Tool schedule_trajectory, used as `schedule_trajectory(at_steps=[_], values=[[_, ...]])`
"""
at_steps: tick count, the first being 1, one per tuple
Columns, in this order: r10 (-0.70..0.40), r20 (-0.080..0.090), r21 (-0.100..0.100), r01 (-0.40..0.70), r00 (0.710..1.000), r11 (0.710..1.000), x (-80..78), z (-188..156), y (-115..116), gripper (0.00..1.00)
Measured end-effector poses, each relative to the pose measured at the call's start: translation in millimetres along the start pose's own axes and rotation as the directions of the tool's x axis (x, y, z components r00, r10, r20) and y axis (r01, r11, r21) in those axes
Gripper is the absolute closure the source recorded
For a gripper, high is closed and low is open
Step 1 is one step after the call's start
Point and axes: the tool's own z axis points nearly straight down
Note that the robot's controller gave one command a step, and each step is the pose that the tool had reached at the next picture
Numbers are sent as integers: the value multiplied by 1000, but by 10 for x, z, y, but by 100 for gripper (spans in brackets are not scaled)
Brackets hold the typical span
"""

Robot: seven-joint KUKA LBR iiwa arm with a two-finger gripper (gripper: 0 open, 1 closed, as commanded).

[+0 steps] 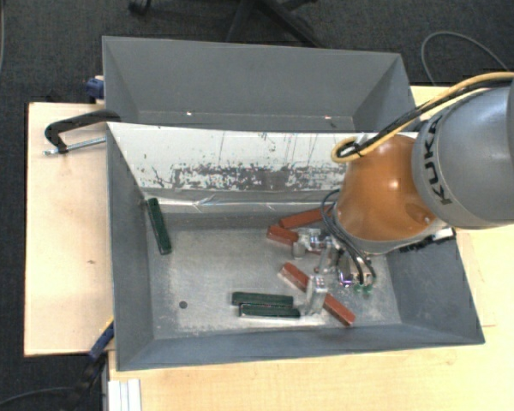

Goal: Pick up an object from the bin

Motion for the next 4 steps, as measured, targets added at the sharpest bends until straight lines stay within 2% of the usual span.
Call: schedule_trajectory(at_steps=[1, 4], values=[[214, 4, -2, -214, 977, 977, 55, 122, -97, 100], [223, -4, 1, -223, 975, 975, 79, -54, -109, 100]])
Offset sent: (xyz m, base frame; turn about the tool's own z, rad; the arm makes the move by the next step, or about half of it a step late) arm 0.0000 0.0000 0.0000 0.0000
